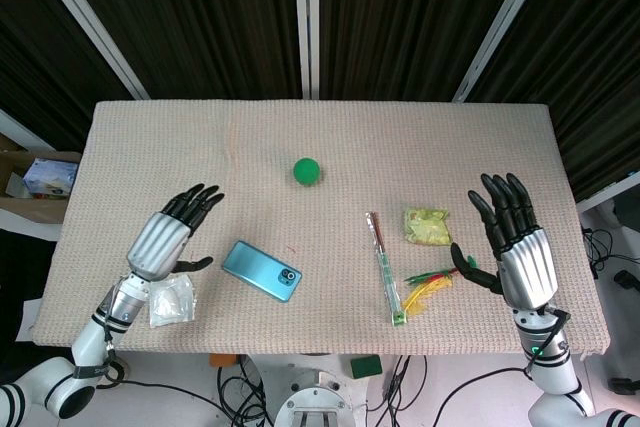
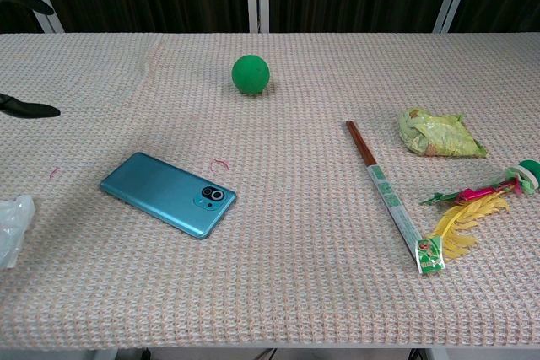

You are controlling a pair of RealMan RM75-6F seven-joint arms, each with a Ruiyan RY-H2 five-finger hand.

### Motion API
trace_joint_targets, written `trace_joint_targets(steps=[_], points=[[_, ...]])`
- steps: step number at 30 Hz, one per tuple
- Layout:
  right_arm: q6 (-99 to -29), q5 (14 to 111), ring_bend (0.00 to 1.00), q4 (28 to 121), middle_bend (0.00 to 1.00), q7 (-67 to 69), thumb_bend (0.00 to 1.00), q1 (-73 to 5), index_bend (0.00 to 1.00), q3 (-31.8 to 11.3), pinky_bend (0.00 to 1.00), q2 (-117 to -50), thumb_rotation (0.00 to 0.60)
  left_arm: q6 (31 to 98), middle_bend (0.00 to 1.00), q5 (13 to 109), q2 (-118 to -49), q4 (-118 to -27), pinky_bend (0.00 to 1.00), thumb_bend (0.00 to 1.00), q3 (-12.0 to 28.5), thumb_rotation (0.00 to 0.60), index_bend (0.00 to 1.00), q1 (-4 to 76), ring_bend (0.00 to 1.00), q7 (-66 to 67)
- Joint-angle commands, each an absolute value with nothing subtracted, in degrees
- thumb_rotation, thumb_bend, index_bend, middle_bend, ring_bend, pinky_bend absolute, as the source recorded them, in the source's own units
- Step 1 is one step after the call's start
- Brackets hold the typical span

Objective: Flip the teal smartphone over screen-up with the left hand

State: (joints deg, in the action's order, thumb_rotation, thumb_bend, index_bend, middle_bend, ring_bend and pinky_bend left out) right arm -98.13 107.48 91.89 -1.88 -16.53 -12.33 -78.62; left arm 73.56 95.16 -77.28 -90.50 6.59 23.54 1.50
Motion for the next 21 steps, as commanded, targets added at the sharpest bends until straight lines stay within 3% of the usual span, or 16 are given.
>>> trace_joint_targets(steps=[1,7,14,21], points=[[-98.7,107.3,0.00,91.6,0.00,-1.5,0.44,-16.4,0.00,-12.1,0.00,-78.5,0.509,73.5,0.06,95.0,-77.4,-90.6,0.18,0.00,6.4,0.600,0.07,23.8,0.00,1.7],[-99.3,106.9,0.00,91.1,0.00,-0.9,0.44,-16.2,0.00,-11.5,0.00,-78.0,0.511,73.3,0.06,94.9,-77.6,-90.8,0.18,0.00,5.7,0.600,0.07,24.3,0.00,3.2],[-99.8,106.1,0.00,90.2,0.00,0.0,0.44,-16.0,0.00,-11.1,0.00,-77.4,0.508,71.1,0.06,97.5,-74.9,-92.4,0.17,0.00,2.1,0.600,0.07,24.9,0.00,8.4],[-100.6,105.3,0.00,89.2,0.00,0.9,0.44,-15.2,0.00,-10.4,0.00,-76.4,0.511,66.6,0.11,100.2,-75.2,-92.5,0.17,0.00,-1.9,0.600,0.14,25.9,0.03,16.5]])
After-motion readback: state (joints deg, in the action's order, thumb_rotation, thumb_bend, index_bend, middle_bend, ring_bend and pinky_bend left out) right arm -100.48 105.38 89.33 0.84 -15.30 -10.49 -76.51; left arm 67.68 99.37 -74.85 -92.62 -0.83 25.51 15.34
